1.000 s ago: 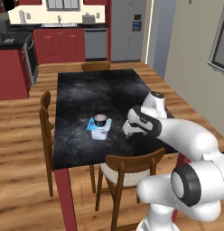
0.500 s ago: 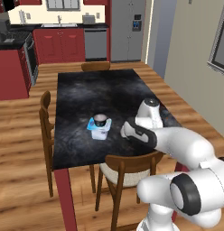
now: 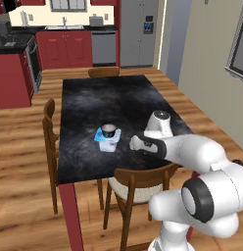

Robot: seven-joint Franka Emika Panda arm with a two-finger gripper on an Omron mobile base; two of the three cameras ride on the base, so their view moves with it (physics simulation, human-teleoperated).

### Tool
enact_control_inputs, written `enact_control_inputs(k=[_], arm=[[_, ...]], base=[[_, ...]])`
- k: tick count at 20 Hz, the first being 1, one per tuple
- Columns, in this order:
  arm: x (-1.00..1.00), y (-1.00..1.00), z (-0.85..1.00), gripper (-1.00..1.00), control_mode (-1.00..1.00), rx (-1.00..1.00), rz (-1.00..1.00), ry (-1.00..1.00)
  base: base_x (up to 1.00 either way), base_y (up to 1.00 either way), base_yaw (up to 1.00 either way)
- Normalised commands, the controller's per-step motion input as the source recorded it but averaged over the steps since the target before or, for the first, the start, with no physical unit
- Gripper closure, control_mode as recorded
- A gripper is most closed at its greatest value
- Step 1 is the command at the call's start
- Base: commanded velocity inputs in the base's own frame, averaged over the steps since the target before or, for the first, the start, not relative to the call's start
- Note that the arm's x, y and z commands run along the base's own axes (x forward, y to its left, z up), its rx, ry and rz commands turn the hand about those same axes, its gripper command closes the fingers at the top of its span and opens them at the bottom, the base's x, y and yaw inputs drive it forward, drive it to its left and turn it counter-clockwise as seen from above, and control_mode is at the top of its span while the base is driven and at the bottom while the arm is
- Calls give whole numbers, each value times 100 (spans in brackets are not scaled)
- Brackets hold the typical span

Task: Stack the yogurt containers by placing the smaller containers on top of the larger containers.

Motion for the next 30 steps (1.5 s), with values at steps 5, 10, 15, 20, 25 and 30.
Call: enact_control_inputs(k=[5, 10, 15, 20, 25, 30], arm=[[19, 0, -7, -100, -100, 0, -2, 0], [8, -5, -6, -100, -100, 0, -1, 0], [11, -8, -14, -100, -100, 0, 0, -1], [21, 0, -18, -100, -100, 0, 0, -3], [18, 0, -12, -100, -100, 0, 0, -2], [23, 0, -14, -100, -100, 0, 0, -1]], base=[[0, 0, 0], [0, 0, 0], [0, 0, 0], [0, 0, 0], [0, 0, 0], [0, 0, 0]])
